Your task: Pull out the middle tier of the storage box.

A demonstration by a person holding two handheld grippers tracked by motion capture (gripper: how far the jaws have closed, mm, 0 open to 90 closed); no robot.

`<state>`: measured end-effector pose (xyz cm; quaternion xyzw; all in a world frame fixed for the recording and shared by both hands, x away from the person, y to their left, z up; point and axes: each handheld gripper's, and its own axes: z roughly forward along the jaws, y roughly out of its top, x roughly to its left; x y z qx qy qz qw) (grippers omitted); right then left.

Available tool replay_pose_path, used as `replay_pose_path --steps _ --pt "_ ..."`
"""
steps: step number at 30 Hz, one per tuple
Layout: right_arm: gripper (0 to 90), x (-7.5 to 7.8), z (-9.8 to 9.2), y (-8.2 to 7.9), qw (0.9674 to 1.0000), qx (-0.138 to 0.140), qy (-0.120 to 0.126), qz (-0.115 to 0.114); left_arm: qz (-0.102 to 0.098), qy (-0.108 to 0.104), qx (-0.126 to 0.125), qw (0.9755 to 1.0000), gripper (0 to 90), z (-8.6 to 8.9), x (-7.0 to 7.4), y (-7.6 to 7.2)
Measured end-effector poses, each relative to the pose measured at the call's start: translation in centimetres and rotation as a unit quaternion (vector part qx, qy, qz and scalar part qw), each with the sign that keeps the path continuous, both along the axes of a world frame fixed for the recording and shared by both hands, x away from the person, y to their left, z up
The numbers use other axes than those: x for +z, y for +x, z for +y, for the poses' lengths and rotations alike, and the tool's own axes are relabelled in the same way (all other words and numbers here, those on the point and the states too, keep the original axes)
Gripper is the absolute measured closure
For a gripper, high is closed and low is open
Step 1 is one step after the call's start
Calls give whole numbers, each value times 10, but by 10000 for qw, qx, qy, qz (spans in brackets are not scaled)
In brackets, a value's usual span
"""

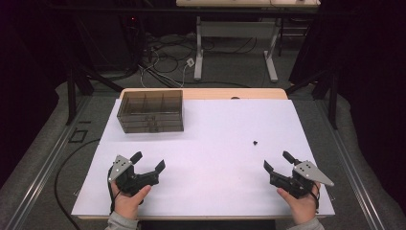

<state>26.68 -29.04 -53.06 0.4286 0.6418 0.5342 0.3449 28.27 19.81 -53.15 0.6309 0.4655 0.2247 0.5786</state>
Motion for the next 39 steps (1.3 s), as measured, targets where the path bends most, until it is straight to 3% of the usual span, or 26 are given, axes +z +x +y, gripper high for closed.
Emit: replay_pose_path --steps 3,4,6,8,11,14,16,17,19,24,29,35,39 --pt "205 0 0 0 10000 0 -81 -31 -27 -48 63 10000 50 -1 2 -1" --pt "205 0 0 1 9998 24 -168 -37 -84 58 81 9999 54 -2 4 -2" --pt "205 0 0 1 9997 -4 -223 -63 -85 70 85 9999 62 -3 5 -2" --pt "204 1 0 0 9999 -33 -99 -55 -47 117 147 9998 74 -3 7 -1" --pt "204 2 1 -1 9999 -8 -149 -44 -9 249 223 9994 74 -5 11 2" --pt "204 2 2 -2 9999 -31 -122 -20 49 230 259 9994 75 -5 15 5" --pt "205 2 3 -2 9999 -30 -103 -9 74 146 85 9998 112 -5 18 9" --pt "204 2 4 -2 9999 -42 -107 -26 101 211 -48 9997 219 -6 19 11" --pt "205 1 4 -2 9999 -46 -108 -30 155 358 -152 9991 196 -9 22 17" --pt "204 0 4 0 9999 -83 -91 36 177 468 75 9987 157 -14 28 31" --pt "205 0 3 0 9999 -77 -87 26 431 415 150 9981 159 -16 33 47" --pt "205 1 2 0 9999 -116 -92 24 186 404 376 9983 166 -17 37 60" --pt "205 0 1 0 9999 -129 -66 63 213 342 414 9983 185 -18 38 68"
